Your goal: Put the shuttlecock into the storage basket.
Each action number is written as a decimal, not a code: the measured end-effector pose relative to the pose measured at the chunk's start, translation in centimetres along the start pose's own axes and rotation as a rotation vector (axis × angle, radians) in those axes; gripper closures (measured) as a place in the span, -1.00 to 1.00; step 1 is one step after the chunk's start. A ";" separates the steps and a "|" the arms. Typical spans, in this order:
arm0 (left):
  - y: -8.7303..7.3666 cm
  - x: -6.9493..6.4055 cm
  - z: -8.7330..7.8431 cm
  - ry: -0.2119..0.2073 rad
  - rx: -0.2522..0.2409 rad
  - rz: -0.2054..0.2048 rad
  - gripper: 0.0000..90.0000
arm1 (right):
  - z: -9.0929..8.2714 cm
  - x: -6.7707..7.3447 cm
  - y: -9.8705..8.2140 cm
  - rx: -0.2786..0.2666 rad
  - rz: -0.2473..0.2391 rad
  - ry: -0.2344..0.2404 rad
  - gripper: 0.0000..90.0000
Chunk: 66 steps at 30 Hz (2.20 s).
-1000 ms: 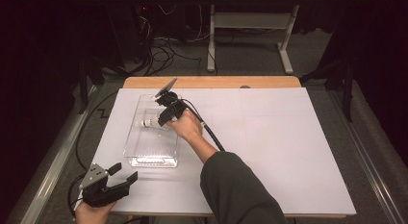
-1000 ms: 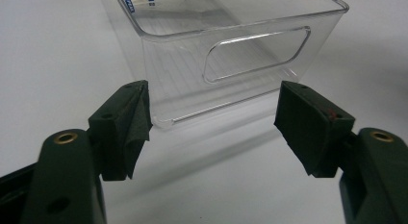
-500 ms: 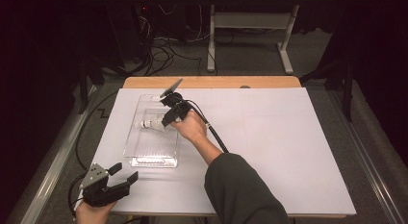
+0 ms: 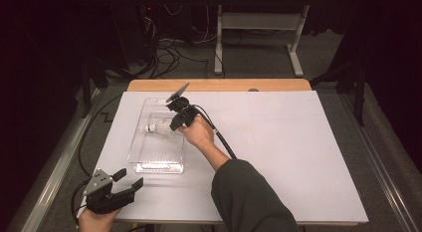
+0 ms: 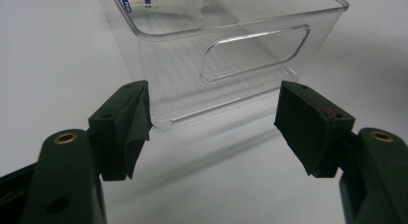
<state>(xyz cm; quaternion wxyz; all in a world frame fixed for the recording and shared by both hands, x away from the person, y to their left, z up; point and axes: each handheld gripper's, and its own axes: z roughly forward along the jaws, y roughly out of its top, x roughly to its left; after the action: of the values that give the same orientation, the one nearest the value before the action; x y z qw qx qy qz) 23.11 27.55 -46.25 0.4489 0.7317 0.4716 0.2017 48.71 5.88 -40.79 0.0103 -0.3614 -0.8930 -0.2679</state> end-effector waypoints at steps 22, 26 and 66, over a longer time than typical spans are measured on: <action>0.0 0.0 0.1 -0.001 0.004 0.006 -0.34 | -1.7 0.1 -0.1 -0.004 -0.009 -0.068 0.66; 0.0 -0.1 0.1 -0.001 0.005 0.006 -0.34 | -2.2 0.2 -0.2 -0.013 -0.008 -0.077 0.72; 0.0 0.0 0.2 0.003 0.013 0.003 -0.34 | -6.0 -1.6 -3.1 -0.185 -0.017 -0.078 0.51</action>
<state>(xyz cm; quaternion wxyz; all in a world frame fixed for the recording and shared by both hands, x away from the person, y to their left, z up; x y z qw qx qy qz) 23.29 27.43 -46.34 0.4430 0.7351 0.4724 0.2005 46.80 0.12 -37.40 -0.0600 -0.3633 -0.8673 -0.3350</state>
